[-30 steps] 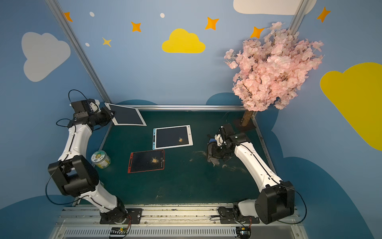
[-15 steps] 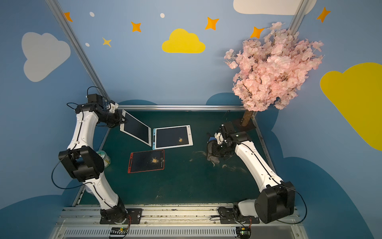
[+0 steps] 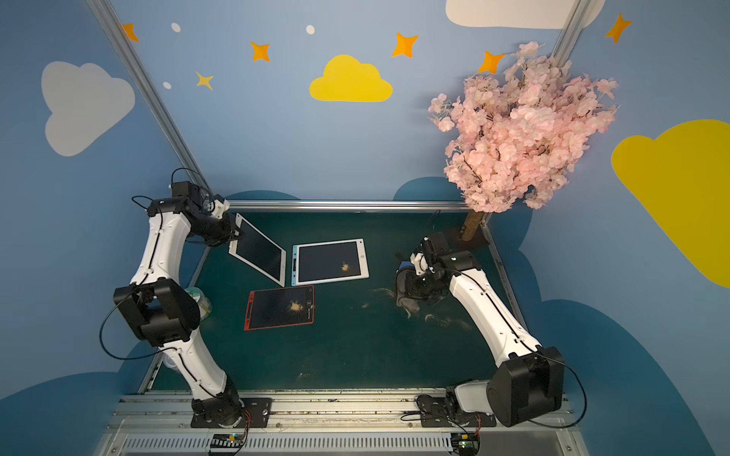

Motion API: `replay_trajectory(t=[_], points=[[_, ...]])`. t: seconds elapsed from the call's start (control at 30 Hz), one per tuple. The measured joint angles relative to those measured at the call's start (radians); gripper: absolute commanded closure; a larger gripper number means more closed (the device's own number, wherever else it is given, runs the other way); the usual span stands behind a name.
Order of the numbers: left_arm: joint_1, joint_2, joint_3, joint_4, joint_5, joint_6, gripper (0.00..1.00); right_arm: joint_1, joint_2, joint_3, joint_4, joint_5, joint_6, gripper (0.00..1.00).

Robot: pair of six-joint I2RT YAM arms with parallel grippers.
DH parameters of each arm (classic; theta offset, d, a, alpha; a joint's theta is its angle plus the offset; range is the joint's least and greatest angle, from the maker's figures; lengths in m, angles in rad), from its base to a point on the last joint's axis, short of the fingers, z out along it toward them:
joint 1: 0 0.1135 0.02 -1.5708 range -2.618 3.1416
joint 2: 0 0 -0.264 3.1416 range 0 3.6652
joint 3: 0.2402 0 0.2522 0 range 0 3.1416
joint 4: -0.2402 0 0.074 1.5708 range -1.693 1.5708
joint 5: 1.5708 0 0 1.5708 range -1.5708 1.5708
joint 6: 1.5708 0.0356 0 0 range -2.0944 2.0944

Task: Wipe the drawing tablet
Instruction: Place the drawing tablet at the center of the board.

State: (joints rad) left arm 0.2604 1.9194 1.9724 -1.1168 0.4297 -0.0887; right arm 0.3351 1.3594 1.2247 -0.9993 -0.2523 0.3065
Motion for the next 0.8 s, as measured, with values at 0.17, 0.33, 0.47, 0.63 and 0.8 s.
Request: replay_trajectory(t=[0.17,0.33,0.47,0.63,0.8], points=[[0.000,0.012,-0.024,0.050,0.018,0.008,0.97,0.000,0.000,0.000,0.000,0.000,0.000,1.00],[0.005,0.030,-0.069,0.087,0.057,0.006,0.97,0.000,0.000,0.000,-0.001,0.000,0.000,1.00],[0.023,0.051,-0.071,0.108,0.097,-0.003,0.97,0.000,-0.002,0.000,-0.005,0.001,0.000,1.00],[0.047,0.072,-0.075,0.128,0.117,-0.005,0.97,0.000,-0.012,0.000,-0.008,0.001,0.000,1.00],[0.063,0.076,-0.098,0.147,0.125,-0.004,0.97,0.000,-0.013,-0.002,-0.008,0.001,0.001,1.00]])
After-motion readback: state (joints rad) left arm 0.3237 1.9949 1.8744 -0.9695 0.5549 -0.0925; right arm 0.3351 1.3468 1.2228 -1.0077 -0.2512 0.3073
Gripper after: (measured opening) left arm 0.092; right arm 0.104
